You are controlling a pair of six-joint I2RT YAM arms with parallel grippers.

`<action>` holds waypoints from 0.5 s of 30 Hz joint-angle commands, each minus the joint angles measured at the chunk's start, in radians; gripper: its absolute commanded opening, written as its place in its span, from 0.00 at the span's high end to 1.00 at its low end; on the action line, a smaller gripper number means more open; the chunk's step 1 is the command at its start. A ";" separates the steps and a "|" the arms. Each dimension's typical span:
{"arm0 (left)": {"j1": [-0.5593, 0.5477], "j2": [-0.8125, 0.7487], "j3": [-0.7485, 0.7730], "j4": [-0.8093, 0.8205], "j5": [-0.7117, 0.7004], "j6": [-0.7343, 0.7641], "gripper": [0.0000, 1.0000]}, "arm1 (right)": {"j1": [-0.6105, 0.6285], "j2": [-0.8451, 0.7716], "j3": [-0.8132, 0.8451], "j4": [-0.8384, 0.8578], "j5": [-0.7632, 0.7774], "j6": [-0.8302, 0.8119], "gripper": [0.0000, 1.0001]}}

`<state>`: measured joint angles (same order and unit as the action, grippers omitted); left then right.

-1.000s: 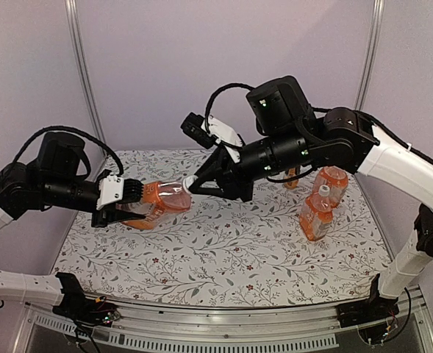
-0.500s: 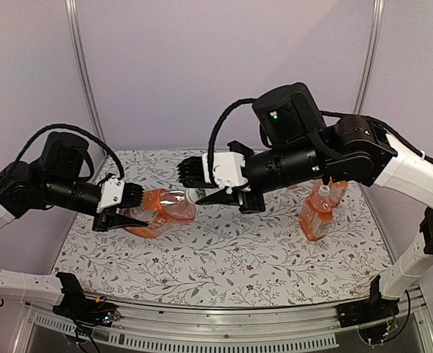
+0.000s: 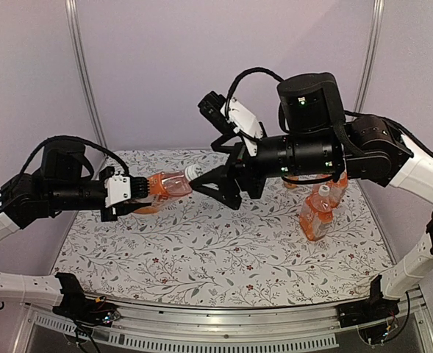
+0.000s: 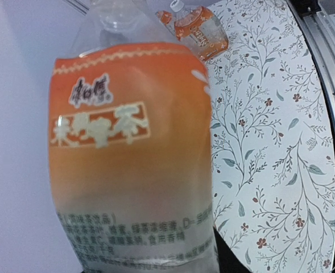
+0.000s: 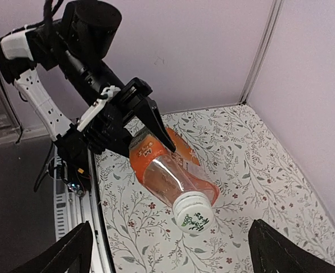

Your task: Unscrew the bottle caps

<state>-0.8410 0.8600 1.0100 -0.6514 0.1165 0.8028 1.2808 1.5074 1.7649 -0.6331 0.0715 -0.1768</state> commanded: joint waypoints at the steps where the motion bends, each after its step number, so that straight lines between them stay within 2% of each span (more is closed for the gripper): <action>1: -0.015 -0.015 -0.044 0.145 -0.154 0.074 0.69 | -0.050 0.052 0.068 0.013 0.010 0.540 0.08; 5: -0.019 -0.027 -0.065 0.163 -0.167 0.099 0.69 | -0.098 0.092 0.086 0.002 -0.010 0.724 0.12; 10: -0.021 -0.043 -0.080 0.164 -0.164 0.110 0.69 | -0.130 0.145 0.122 0.006 -0.093 0.773 0.16; 15: -0.021 -0.049 -0.082 0.161 -0.165 0.108 0.68 | -0.134 0.178 0.123 0.010 -0.152 0.779 0.32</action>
<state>-0.8448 0.8219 0.9447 -0.5133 -0.0380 0.9016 1.1503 1.6611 1.8603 -0.6228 0.0006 0.5438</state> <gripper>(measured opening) 0.375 0.721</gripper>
